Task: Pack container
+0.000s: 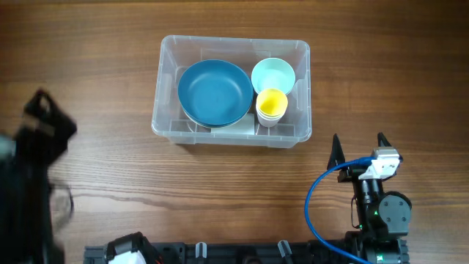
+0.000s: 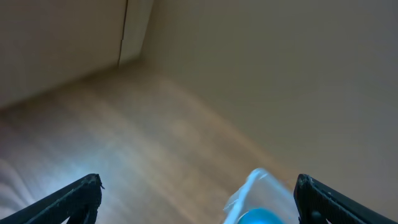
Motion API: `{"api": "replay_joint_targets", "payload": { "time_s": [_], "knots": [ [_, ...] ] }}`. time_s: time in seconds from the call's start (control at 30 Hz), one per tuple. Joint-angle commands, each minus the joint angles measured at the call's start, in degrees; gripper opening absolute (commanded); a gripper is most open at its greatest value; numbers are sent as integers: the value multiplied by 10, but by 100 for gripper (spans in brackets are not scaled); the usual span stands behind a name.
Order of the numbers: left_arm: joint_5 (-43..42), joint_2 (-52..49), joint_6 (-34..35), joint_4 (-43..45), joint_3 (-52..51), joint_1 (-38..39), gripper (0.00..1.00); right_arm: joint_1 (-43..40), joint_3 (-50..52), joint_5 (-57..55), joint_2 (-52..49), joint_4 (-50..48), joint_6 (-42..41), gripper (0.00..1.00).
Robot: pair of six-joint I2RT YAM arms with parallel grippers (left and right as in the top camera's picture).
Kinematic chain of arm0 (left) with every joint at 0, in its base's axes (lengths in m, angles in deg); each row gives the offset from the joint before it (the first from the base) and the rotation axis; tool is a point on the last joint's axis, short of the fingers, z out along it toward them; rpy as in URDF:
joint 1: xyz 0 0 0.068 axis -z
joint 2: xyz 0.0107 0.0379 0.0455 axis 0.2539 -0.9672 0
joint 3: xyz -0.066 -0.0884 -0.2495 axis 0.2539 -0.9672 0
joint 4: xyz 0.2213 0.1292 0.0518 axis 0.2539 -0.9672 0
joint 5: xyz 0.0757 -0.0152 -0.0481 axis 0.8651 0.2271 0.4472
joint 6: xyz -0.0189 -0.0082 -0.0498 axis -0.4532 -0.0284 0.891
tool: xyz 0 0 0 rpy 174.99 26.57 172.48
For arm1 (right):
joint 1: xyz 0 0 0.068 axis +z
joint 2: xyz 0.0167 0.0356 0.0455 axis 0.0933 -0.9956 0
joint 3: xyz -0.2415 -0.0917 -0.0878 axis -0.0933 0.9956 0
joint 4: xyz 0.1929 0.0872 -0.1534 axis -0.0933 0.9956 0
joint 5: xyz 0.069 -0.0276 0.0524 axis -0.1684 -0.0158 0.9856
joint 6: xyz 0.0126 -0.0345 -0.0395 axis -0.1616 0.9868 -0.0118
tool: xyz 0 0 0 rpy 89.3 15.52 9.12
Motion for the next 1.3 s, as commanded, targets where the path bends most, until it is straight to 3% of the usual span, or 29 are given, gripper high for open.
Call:
{"api": "replay_joint_targets", "payload": {
  "time_s": [0.0, 0.3, 0.5, 0.67, 1.0, 1.27],
  "knots": [
    [-1, 87, 5, -1, 6, 14, 100, -3, 7, 5, 9, -3, -9, 100],
    [-1, 243, 5, -1, 6, 106, 100, -3, 7, 5, 9, -3, -9, 100],
    [-1, 291, 5, -1, 5, 150, 100, -3, 7, 5, 9, -3, -9, 100],
    [-1, 326, 5, -14, -6, 156, 100, -3, 7, 5, 9, -3, -9, 100],
    [-1, 358, 5, -150, -47, 156, 100, -3, 7, 5, 9, -3, -9, 100],
    [-10, 409, 5, -86, -186, 156, 100, -3, 7, 5, 9, -3, -9, 100]
  ]
}}
